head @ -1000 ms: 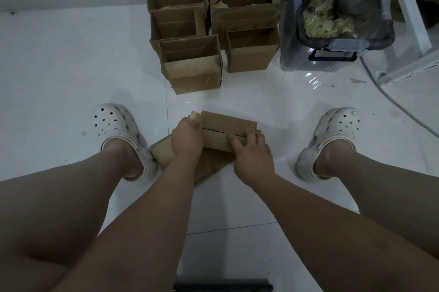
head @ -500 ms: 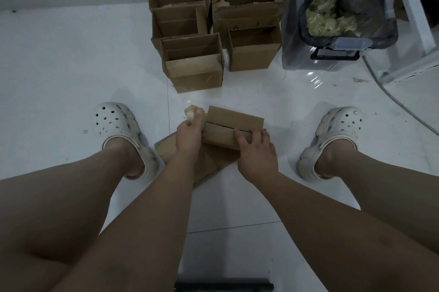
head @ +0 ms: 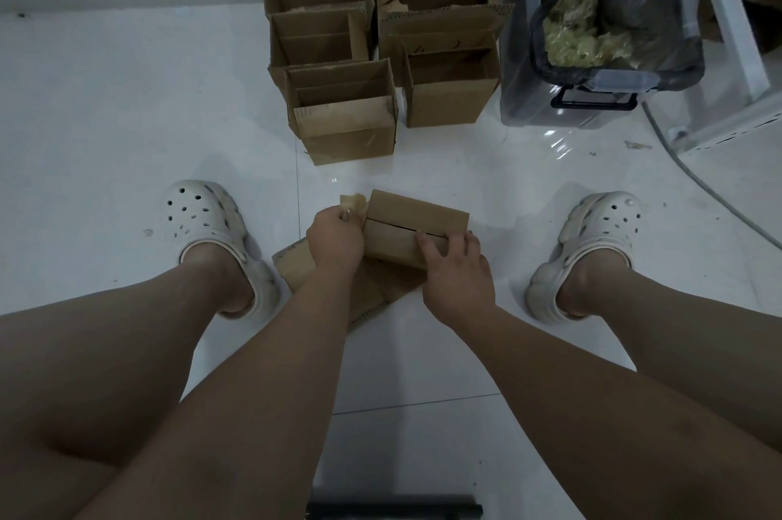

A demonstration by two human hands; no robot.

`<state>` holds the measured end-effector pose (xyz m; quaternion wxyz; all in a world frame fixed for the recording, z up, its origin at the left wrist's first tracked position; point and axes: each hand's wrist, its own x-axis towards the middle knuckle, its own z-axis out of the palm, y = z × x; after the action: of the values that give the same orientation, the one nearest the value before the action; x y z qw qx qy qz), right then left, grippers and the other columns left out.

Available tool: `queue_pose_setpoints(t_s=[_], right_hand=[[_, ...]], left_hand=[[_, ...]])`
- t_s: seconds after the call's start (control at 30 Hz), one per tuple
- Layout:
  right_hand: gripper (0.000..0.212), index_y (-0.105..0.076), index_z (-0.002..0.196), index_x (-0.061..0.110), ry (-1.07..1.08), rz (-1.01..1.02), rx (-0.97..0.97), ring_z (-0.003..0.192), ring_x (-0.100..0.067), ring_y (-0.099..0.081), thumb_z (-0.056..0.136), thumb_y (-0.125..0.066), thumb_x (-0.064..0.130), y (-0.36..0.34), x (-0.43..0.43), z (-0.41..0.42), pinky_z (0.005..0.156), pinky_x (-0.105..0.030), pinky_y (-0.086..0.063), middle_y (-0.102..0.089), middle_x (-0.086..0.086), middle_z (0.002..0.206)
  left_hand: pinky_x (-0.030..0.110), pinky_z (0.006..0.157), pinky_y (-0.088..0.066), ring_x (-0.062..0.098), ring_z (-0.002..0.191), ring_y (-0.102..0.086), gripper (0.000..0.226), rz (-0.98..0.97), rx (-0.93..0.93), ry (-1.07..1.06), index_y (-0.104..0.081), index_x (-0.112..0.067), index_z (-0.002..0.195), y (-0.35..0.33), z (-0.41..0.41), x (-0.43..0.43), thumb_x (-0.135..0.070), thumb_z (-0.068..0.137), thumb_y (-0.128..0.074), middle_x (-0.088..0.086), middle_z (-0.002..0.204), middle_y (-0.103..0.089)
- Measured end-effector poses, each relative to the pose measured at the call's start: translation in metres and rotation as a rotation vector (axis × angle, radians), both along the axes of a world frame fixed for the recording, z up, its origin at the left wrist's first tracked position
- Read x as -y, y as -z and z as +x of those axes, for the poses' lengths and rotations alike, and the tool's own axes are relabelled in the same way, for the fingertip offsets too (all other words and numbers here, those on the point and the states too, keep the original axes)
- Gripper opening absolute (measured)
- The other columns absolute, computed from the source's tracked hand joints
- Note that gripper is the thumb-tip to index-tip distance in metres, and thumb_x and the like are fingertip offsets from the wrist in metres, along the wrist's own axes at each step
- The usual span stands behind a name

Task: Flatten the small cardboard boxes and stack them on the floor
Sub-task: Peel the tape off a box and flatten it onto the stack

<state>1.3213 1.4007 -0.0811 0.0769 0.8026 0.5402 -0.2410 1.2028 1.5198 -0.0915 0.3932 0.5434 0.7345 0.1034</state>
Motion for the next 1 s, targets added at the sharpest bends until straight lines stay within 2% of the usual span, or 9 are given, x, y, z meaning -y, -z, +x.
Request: queue_pose_setpoints(t_s=[0.2, 0.3, 0.37, 0.43, 0.6, 0.7, 0.8, 0.87, 1.0], right_hand=[[0.067, -0.020, 0.147, 0.029, 0.000, -0.008, 0.002, 0.138, -0.040, -0.016, 0.088, -0.050, 0.021, -0.001, 0.000, 0.000, 0.105, -0.045, -0.032, -0.022, -0.016, 0.145], [0.064, -0.022, 0.146, 0.028, 0.000, -0.012, -0.004, 0.138, -0.040, -0.017, 0.088, -0.049, 0.021, -0.002, -0.002, 0.001, 0.105, -0.045, -0.033, -0.024, -0.017, 0.145], [0.059, -0.027, 0.142, 0.027, 0.016, -0.001, -0.003, 0.137, -0.040, -0.020, 0.088, -0.049, 0.020, -0.002, -0.003, 0.002, 0.104, -0.044, -0.034, -0.027, -0.017, 0.142], [0.056, -0.029, 0.140, 0.026, 0.031, 0.004, -0.003, 0.136, -0.041, -0.020, 0.088, -0.048, 0.019, -0.003, -0.003, 0.003, 0.103, -0.044, -0.035, -0.027, -0.017, 0.141], [0.060, -0.025, 0.143, 0.028, 0.042, -0.017, -0.045, 0.139, -0.040, -0.014, 0.089, -0.049, 0.019, -0.002, -0.006, 0.000, 0.104, -0.044, -0.035, -0.022, -0.017, 0.145], [0.061, -0.023, 0.145, 0.027, 0.034, -0.032, -0.054, 0.141, -0.041, -0.011, 0.090, -0.048, 0.020, -0.002, -0.006, -0.002, 0.106, -0.045, -0.035, -0.020, -0.017, 0.147], [0.065, -0.019, 0.148, 0.027, 0.018, -0.036, -0.041, 0.142, -0.040, -0.008, 0.090, -0.048, 0.021, -0.001, -0.004, -0.003, 0.108, -0.047, -0.033, -0.017, -0.017, 0.149], [0.065, -0.018, 0.148, 0.027, 0.020, -0.031, -0.034, 0.142, -0.040, -0.008, 0.091, -0.048, 0.021, 0.000, -0.003, -0.004, 0.107, -0.046, -0.033, -0.016, -0.017, 0.149], [0.063, -0.021, 0.146, 0.026, 0.031, -0.019, -0.032, 0.142, -0.041, -0.009, 0.090, -0.048, 0.020, 0.000, -0.004, -0.006, 0.105, -0.047, -0.036, -0.020, -0.018, 0.147]], left_hand=[[0.036, 0.072, -0.051, 0.031, 0.078, -0.059, 0.025, -0.075, 0.072, -0.051, -0.061, -0.005, 0.070, 0.006, -0.007, -0.002, -0.001, 0.088, -0.044, 0.013, 0.075, -0.061], [0.034, 0.072, -0.054, 0.026, 0.074, -0.061, 0.032, -0.172, 0.377, -0.343, -0.056, -0.013, 0.070, 0.009, -0.008, 0.006, 0.008, 0.091, -0.042, 0.003, 0.064, -0.062], [0.028, 0.070, -0.055, 0.019, 0.072, -0.062, 0.033, -0.229, 0.560, -0.526, -0.053, -0.009, 0.115, 0.006, -0.008, 0.009, 0.011, 0.092, -0.042, 0.003, 0.078, -0.062], [0.025, 0.071, -0.056, 0.016, 0.075, -0.065, 0.075, -0.311, 0.695, -0.636, -0.014, -0.028, 0.148, 0.007, -0.011, 0.010, 0.011, 0.091, -0.045, 0.008, 0.100, -0.053], [0.024, 0.094, -0.046, 0.028, 0.124, -0.052, 0.043, -0.415, 0.765, -0.765, -0.037, 0.005, 0.138, 0.004, -0.009, 0.015, 0.006, 0.095, -0.036, 0.022, 0.139, -0.048], [0.021, 0.085, -0.053, 0.019, 0.110, -0.061, 0.033, -0.452, 0.854, -0.932, -0.052, -0.003, 0.130, 0.007, -0.013, 0.017, -0.005, 0.097, -0.048, 0.013, 0.129, -0.057], [0.022, 0.084, -0.053, 0.014, 0.103, -0.058, 0.027, -0.457, 0.859, -0.838, -0.061, -0.012, 0.117, 0.005, -0.013, 0.014, -0.028, 0.096, -0.052, 0.007, 0.123, -0.057], [0.026, 0.096, -0.048, 0.016, 0.114, -0.055, 0.041, -0.482, 0.918, -0.750, -0.054, -0.013, 0.125, 0.003, -0.012, 0.010, -0.039, 0.093, -0.055, 0.006, 0.133, -0.052], [0.020, 0.085, -0.044, 0.016, 0.112, -0.055, 0.081, -0.482, 0.757, -0.550, -0.019, -0.022, 0.149, -0.001, -0.006, 0.007, -0.028, 0.085, -0.069, 0.001, 0.136, -0.047]])
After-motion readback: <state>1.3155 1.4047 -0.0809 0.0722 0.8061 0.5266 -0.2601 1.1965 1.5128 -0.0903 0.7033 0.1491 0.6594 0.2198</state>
